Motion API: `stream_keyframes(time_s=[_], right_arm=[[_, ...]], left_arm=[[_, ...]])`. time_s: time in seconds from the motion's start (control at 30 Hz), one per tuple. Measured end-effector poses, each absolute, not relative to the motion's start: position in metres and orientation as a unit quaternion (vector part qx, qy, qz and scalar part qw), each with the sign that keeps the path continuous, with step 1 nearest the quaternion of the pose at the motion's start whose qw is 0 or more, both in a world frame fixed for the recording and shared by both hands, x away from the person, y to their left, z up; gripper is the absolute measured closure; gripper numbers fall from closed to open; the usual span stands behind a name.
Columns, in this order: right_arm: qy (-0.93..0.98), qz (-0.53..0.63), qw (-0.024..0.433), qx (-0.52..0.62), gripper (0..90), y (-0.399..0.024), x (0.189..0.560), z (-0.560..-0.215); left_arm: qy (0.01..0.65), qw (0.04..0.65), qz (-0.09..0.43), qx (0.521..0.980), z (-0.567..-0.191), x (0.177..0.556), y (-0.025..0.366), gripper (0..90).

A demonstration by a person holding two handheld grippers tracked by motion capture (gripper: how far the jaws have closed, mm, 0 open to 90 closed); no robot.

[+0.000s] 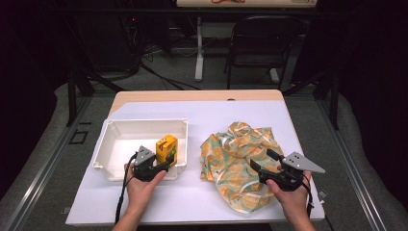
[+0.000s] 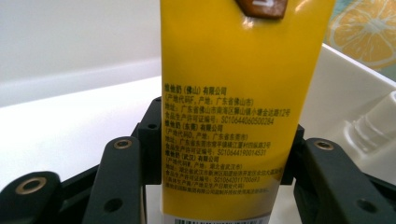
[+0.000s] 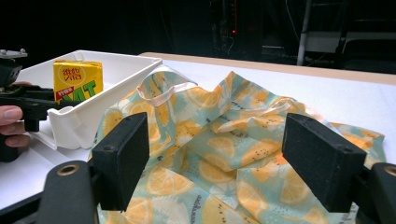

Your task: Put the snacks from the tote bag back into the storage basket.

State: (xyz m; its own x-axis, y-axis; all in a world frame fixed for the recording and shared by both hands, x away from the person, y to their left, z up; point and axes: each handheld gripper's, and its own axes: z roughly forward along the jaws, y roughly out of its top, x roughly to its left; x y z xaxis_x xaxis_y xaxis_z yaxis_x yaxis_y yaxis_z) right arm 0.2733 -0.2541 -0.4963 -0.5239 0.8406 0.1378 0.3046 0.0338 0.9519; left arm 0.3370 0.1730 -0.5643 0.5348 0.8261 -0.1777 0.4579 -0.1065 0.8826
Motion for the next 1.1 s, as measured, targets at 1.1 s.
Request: stream_keyframes(time_s=[1.1], right_arm=[[0.668, 0.555, 0.245, 0.431, 20.3, -0.263, 0.273, -0.499]], left_arm=[[0.458, 0.478, 0.186, 0.726, -0.531, 0.292, 0.191, 23.4]])
